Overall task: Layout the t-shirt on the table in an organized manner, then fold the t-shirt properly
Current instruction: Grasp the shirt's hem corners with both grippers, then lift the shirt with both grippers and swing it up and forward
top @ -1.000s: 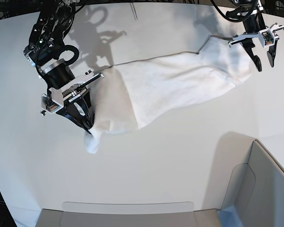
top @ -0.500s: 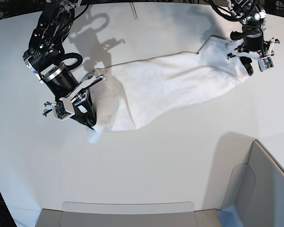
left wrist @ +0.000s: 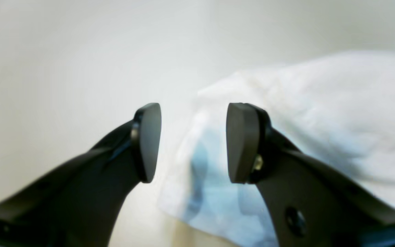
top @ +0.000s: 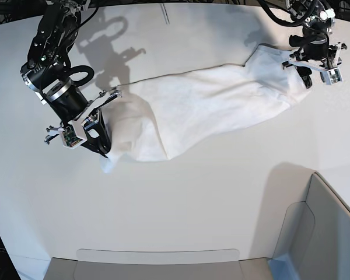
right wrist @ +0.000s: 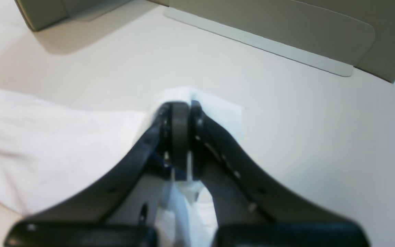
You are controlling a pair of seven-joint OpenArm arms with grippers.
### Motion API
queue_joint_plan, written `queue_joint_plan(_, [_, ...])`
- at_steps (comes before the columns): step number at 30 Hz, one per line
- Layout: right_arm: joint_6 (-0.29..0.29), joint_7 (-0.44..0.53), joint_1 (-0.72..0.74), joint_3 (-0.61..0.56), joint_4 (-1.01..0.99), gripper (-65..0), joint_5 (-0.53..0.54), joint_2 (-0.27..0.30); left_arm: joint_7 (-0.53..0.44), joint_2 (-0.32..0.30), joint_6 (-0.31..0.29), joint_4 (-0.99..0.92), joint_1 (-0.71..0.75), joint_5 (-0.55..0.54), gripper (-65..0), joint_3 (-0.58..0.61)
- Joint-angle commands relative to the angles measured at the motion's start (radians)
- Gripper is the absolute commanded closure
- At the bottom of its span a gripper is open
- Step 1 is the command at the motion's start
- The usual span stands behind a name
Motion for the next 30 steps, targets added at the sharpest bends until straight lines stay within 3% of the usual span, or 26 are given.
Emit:
queue_joint_plan(1, [0.008,0.027,0.012,0.000,0.009,0.0,0.017,0.004,0.016,0.001,0.008,0.016,0.002,-0.067,-33.1,-0.046])
queue_joint_plan(4, [0.008,0.027,0.012,0.000,0.005,0.0,0.017,0.004,0.165,-0.040,-0.003,0.015,-0.002,-0.291,-36.4,-0.171])
queue_joint_plan(6, [0.010,0.027,0.012,0.000,0.003,0.0,0.017,0.004,0.291,-0.092,-0.076,0.001,-0.004,-0.429,-37.2,-0.232])
queue_joint_plan(8, [0.010,0.027,0.004,0.000,0.003,0.0,0.017,0.004,0.394,-0.120,-0.135,-0.025,-0.005,-0.519,-37.1,-0.290])
queue_joint_plan(10, [0.010,0.027,0.004,0.000,0.003,0.0,0.017,0.004,0.455,-0.129,-0.135,-0.056,-0.012,-0.570,-37.1,-0.356])
queue_joint_plan(13, [0.010,0.027,-0.001,0.000,0.003,0.0,0.017,0.004,0.486,-0.131,-0.135,-0.091,-0.035,-0.570,-37.1,-0.398])
queue_joint_plan(20, [0.010,0.027,-0.002,0.002,0.003,0.0,0.017,0.004,0.504,-0.166,-0.135,-0.254,-0.038,-0.556,-37.1,-0.284])
queue_joint_plan(30, [0.010,0.027,-0.004,0.005,0.003,0.0,0.017,0.004,0.501,-0.212,-0.135,-0.378,-0.059,-0.548,-37.1,-0.283])
